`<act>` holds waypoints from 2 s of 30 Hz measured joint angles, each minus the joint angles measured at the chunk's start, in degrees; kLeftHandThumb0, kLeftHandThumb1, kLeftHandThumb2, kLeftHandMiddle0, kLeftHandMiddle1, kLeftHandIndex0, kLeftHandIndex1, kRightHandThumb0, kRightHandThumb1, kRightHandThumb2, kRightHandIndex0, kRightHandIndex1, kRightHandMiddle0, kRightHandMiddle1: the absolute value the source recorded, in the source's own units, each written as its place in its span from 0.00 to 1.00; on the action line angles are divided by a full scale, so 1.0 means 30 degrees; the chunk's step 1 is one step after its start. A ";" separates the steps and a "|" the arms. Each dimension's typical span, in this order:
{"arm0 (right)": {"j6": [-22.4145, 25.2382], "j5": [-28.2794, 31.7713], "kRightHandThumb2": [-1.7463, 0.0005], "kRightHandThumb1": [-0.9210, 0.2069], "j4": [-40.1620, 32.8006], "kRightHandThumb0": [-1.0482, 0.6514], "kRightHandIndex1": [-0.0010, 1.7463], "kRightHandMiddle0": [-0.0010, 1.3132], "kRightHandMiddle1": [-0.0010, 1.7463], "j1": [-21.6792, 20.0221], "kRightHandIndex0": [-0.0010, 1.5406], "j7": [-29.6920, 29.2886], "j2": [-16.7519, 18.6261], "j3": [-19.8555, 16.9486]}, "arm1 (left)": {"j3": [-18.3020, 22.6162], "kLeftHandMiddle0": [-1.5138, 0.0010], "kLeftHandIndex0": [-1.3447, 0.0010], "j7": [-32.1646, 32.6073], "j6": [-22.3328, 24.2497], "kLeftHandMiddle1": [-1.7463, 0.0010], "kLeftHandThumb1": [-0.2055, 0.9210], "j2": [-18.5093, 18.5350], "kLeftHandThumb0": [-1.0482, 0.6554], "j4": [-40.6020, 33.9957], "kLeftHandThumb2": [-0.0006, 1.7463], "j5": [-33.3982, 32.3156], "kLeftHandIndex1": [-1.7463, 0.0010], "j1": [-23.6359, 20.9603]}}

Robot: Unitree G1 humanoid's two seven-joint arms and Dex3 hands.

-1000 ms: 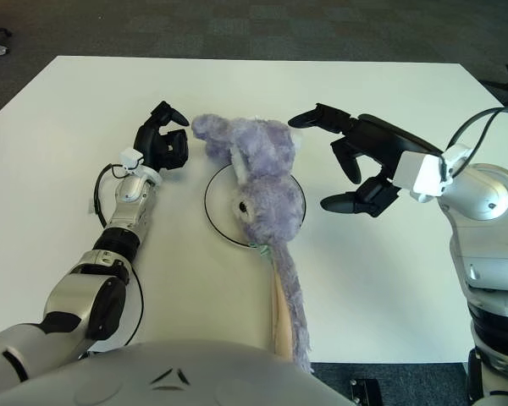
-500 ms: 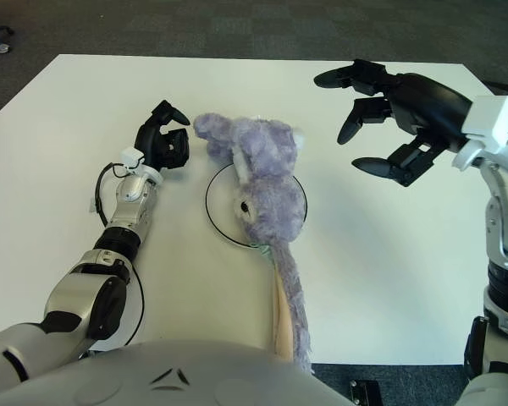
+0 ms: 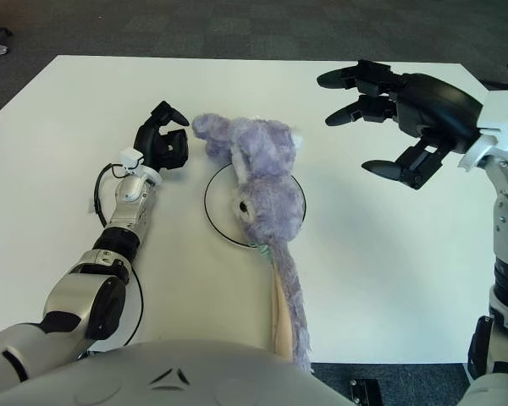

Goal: Put the doll into the plate.

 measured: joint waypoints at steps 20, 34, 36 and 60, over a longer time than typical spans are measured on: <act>-0.0404 -0.3451 0.42 0.45 -0.0349 0.78 0.81 0.13 0.80 0.0400 0.36 -0.5525 0.2798 0.0845 | -0.0008 0.20 0.65 0.0000 0.0001 0.00 0.63 0.0043 0.37 -0.0140 0.62 0.0018 0.00 -0.0095; -0.6611 -0.5890 0.30 0.51 0.6825 0.61 0.93 0.29 0.95 0.1125 0.44 -1.2694 0.9277 0.2077 | -0.0045 0.20 0.65 -0.0001 0.0004 0.00 0.63 -0.0059 0.37 -0.0173 0.62 -0.0001 0.00 0.0021; -0.7241 -0.5891 0.29 0.51 0.7141 0.61 0.94 0.29 0.95 0.1168 0.44 -1.2832 0.9441 0.2086 | -0.0050 0.20 0.65 -0.0002 0.0013 0.00 0.62 -0.0056 0.37 -0.0209 0.62 0.0000 0.00 0.0045; -1.2313 -0.6527 0.24 0.53 0.9822 0.61 1.00 0.37 1.00 0.1557 0.32 -1.4582 1.0672 0.2287 | -0.0041 0.20 0.64 -0.0019 0.0028 0.00 0.61 -0.0057 0.36 -0.0311 0.63 -0.0060 0.00 0.0135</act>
